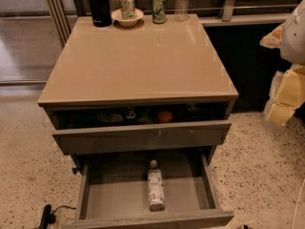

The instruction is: Pick blue plastic bottle from middle drawer and place on counter

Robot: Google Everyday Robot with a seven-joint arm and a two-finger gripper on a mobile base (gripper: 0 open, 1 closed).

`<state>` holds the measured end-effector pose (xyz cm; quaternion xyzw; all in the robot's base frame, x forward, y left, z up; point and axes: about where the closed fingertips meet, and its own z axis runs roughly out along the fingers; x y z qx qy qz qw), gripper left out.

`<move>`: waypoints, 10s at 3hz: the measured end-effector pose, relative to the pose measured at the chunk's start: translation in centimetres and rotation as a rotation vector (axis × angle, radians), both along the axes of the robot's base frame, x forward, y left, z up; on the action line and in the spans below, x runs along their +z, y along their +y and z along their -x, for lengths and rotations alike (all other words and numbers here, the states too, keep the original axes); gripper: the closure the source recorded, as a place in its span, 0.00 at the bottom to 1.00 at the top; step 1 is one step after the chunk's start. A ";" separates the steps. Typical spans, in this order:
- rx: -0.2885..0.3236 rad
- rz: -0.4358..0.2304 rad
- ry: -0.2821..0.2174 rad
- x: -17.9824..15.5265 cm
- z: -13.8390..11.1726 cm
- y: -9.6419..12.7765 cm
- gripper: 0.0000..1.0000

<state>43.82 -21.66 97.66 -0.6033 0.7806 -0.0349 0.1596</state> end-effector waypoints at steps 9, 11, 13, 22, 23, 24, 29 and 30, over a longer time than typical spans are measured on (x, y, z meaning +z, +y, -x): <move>-0.252 -0.128 0.151 -21.9 7.0 3.7 0.00; -0.371 -0.156 0.177 -27.9 7.2 5.6 0.00; -0.513 -0.156 0.142 -34.3 6.1 7.9 0.00; -0.688 -0.248 0.188 -46.2 0.8 19.5 0.00; -0.734 -0.211 0.190 -48.3 -0.2 20.7 0.00; -0.794 -0.221 0.194 -48.7 -0.3 20.7 0.00; -0.836 -0.214 0.228 -53.4 -2.2 21.6 0.00; -0.854 -0.214 0.233 -55.4 -2.9 21.8 0.00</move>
Offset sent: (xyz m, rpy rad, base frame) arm -0.0109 -0.0049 -0.0516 0.0069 0.1040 -0.0265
